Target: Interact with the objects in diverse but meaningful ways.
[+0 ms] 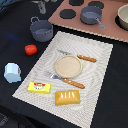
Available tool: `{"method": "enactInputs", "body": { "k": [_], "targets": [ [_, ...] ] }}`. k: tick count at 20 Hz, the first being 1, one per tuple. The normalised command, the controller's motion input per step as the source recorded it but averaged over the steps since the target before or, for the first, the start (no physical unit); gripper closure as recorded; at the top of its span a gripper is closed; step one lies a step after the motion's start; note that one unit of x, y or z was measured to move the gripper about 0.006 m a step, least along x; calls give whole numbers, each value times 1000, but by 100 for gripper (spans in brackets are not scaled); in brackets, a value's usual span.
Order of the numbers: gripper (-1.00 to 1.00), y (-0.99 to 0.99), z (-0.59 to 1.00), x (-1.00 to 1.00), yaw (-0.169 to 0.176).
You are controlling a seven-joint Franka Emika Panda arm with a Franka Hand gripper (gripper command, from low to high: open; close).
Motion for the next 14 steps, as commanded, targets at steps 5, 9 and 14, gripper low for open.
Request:
{"method": "enactInputs", "body": {
  "k": [5, 9, 14],
  "targets": [
    [-100, -521, -259, 17, 24],
    [-100, -417, -379, 0, 34],
    [-100, -403, -504, -81, 62]
  ]
}}
